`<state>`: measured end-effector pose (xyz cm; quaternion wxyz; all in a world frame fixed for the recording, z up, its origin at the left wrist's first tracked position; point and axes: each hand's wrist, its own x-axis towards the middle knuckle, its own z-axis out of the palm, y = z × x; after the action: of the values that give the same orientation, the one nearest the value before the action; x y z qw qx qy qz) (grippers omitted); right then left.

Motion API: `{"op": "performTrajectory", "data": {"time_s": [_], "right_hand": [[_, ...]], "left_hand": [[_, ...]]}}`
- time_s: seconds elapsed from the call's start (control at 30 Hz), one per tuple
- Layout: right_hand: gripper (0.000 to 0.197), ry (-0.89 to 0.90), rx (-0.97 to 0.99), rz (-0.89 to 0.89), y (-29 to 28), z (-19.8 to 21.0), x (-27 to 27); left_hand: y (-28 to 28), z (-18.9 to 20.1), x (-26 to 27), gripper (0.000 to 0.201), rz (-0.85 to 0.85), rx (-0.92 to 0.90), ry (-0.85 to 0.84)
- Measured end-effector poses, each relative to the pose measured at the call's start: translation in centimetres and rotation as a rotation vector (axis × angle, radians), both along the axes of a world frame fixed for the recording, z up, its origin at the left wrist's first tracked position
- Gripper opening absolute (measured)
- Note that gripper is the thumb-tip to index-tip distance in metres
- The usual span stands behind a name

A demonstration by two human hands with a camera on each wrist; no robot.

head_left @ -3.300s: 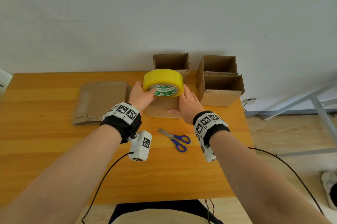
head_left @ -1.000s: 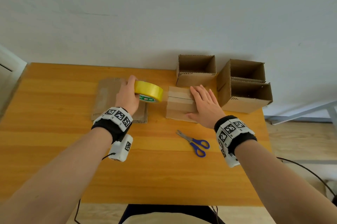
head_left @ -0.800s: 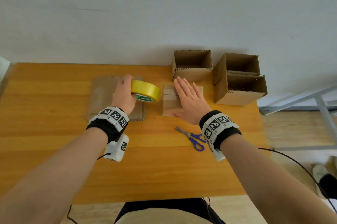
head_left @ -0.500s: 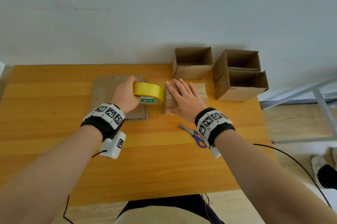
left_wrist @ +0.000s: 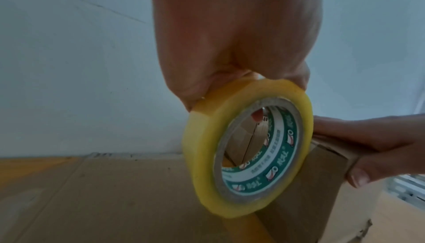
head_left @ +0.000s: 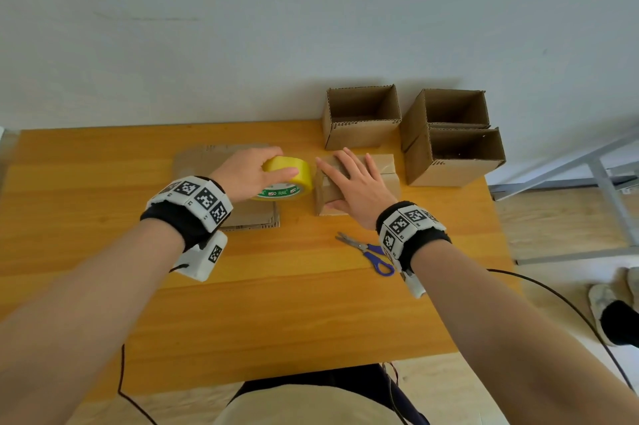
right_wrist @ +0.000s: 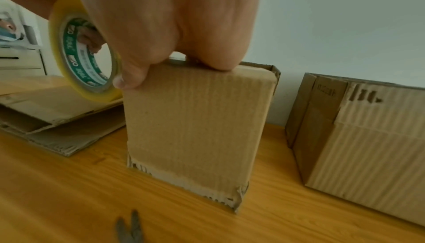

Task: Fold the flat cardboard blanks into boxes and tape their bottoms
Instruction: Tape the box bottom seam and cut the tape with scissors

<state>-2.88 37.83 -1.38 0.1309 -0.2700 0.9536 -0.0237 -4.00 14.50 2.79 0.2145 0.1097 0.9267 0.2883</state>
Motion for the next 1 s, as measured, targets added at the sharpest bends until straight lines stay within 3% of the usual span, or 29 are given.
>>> {"op": "performTrajectory", "data": {"time_s": [0.17,0.27,0.57,0.8,0.9,1.0], "right_hand": [[0.078,-0.012,-0.018,0.006,0.4,0.1,0.2],[0.078,-0.008,-0.017,0.002,0.7,0.2,0.3],[0.083,0.015,-0.077,-0.118,3.5,1.6,1.7],[0.045,0.176,-0.254,-0.36,6.0,2.2,5.1],[0.026,0.023,-0.257,-0.397,6.8,0.8,6.6],[0.02,-0.174,-0.156,-0.417,7.2,-1.3,8.0]], "left_hand": [[0.2,-0.3,-0.2,0.036,-0.014,-0.182,-0.031],[1.0,-0.4,-0.3,0.043,-0.046,-0.237,-0.045],[2.6,0.9,-0.1,0.041,-0.105,-0.036,-0.169],[3.0,1.0,0.0,0.041,-0.094,-0.058,-0.124],[3.3,0.9,0.0,0.041,-0.096,-0.071,-0.119],[3.4,0.7,-0.1,0.037,-0.106,-0.115,-0.1]]}}
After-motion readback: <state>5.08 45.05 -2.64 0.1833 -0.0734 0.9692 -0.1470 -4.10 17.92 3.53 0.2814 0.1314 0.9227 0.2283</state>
